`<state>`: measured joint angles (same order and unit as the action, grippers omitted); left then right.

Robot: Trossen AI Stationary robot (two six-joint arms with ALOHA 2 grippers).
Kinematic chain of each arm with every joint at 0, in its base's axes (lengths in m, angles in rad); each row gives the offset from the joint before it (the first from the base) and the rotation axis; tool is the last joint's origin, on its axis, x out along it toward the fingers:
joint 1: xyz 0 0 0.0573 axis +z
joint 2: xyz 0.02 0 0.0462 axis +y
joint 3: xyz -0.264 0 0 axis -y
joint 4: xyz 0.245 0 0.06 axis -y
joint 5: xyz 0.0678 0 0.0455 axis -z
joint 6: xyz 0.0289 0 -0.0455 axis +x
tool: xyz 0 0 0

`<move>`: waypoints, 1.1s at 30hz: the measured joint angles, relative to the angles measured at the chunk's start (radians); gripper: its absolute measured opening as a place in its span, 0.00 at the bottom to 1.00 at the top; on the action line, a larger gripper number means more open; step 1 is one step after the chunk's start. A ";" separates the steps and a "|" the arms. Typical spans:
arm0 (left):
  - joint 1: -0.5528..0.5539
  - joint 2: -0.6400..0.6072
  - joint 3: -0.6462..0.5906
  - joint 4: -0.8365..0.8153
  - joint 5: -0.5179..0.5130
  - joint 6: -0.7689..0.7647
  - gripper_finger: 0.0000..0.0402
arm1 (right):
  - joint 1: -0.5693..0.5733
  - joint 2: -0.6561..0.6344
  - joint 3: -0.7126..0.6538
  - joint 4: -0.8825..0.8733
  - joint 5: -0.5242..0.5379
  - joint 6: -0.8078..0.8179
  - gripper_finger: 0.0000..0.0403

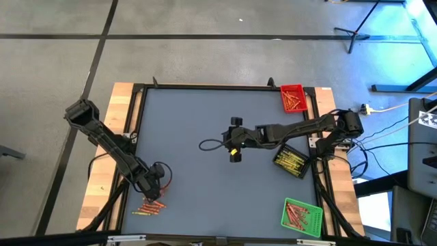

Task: Sort crayons
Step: Put the yellow green crayon into the black basket

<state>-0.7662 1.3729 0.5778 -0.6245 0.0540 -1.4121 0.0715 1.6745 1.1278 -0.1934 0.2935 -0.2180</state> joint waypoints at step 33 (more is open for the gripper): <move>0.105 0.002 0.160 -0.241 -0.194 0.301 0.03 | 0.001 -0.002 0.000 -0.003 -0.046 0.004 0.44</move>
<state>-0.6616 1.3746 0.7382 -0.8651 -0.1398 -1.1111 0.0727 1.6730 1.1278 -0.1962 0.2479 -0.2139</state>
